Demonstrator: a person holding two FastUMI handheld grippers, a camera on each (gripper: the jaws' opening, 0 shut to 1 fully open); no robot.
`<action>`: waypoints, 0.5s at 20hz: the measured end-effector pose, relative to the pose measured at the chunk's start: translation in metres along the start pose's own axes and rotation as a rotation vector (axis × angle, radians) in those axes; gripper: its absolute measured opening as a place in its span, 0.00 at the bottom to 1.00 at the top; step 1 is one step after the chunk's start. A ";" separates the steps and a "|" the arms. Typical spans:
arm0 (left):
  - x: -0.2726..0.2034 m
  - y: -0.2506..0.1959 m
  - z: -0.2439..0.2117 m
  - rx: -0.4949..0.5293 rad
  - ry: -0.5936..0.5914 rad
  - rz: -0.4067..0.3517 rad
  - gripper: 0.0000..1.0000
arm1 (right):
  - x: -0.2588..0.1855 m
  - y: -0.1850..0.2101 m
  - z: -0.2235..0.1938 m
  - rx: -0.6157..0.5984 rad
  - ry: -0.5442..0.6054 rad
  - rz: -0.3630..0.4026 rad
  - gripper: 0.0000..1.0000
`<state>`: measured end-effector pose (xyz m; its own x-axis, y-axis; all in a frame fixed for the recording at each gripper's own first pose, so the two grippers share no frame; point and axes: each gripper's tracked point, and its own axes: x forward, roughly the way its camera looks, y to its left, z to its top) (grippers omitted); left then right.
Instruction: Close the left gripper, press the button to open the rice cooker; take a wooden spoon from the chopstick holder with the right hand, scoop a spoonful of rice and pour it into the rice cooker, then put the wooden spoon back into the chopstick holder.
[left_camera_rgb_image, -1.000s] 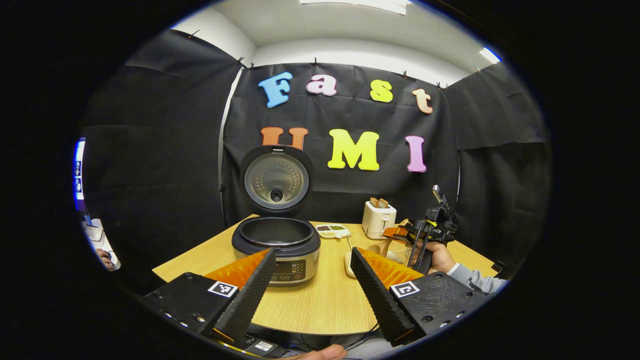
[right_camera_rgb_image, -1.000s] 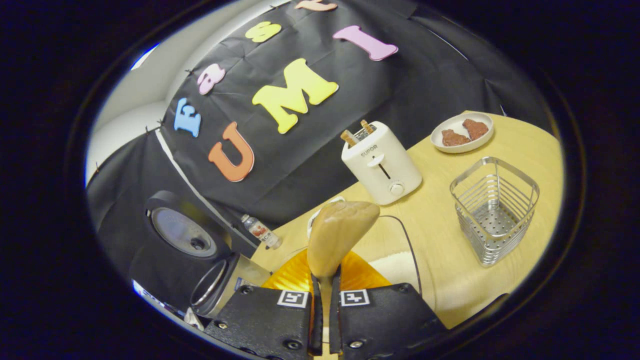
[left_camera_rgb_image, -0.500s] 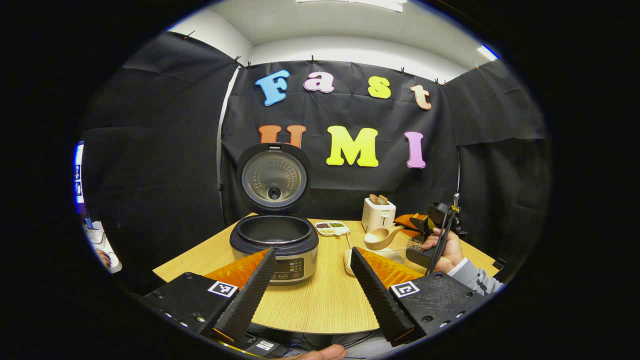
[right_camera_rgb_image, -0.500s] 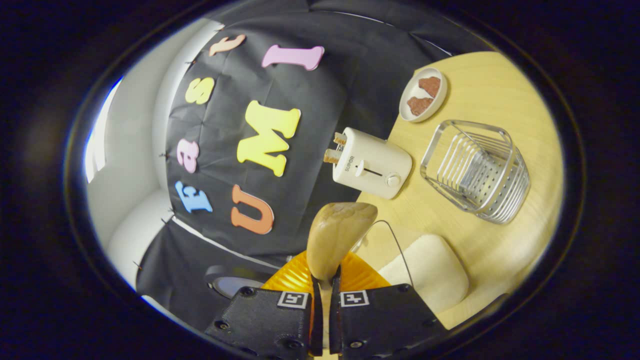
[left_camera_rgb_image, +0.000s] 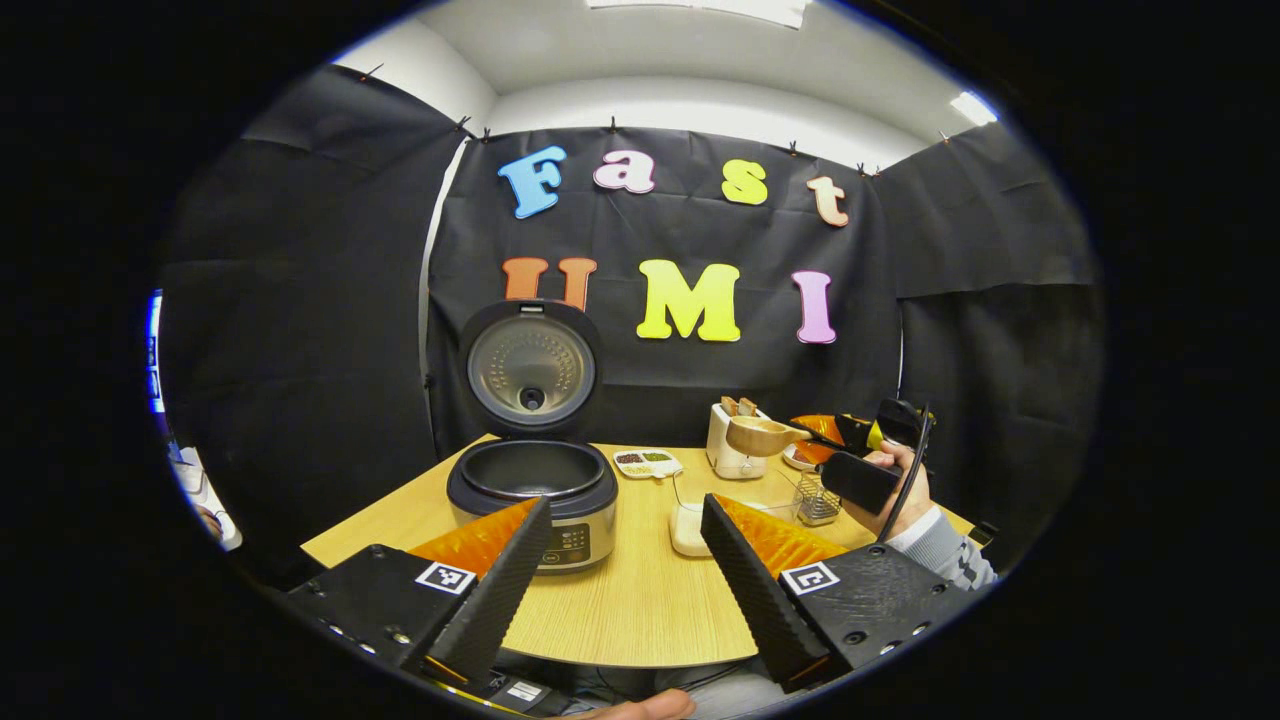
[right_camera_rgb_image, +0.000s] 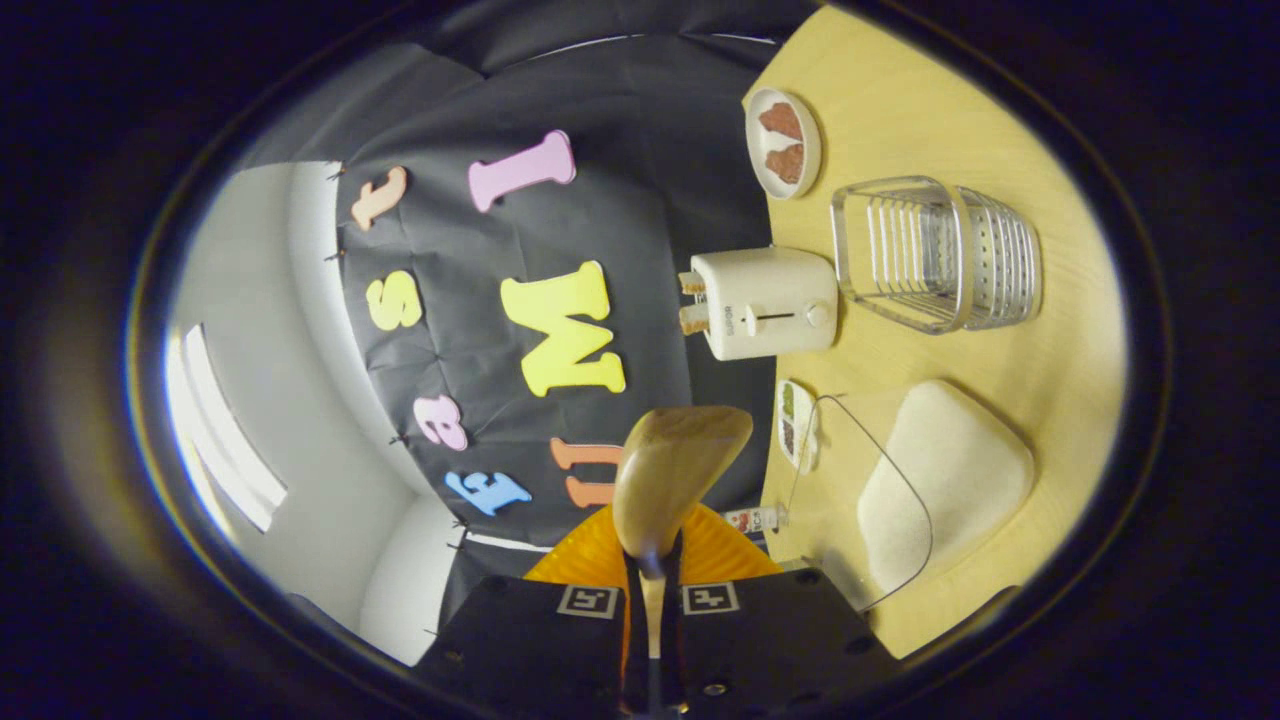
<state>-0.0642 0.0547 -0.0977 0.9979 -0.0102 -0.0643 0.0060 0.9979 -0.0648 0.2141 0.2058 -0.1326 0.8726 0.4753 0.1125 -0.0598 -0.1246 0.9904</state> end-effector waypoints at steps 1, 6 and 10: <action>-0.003 0.000 0.000 0.003 -0.004 0.000 0.95 | 0.000 0.009 -0.003 -0.015 0.002 0.002 0.10; -0.020 0.004 0.009 -0.014 -0.025 -0.014 0.96 | 0.005 0.041 -0.035 -0.050 0.037 0.007 0.10; -0.035 0.007 0.017 -0.023 -0.050 -0.039 0.95 | 0.019 0.064 -0.073 -0.100 0.087 0.013 0.10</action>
<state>-0.0980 0.0626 -0.0789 0.9989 -0.0455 -0.0117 0.0443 0.9950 -0.0896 0.1916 0.2700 -0.0611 0.8261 0.5489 0.1274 -0.1223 -0.0460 0.9914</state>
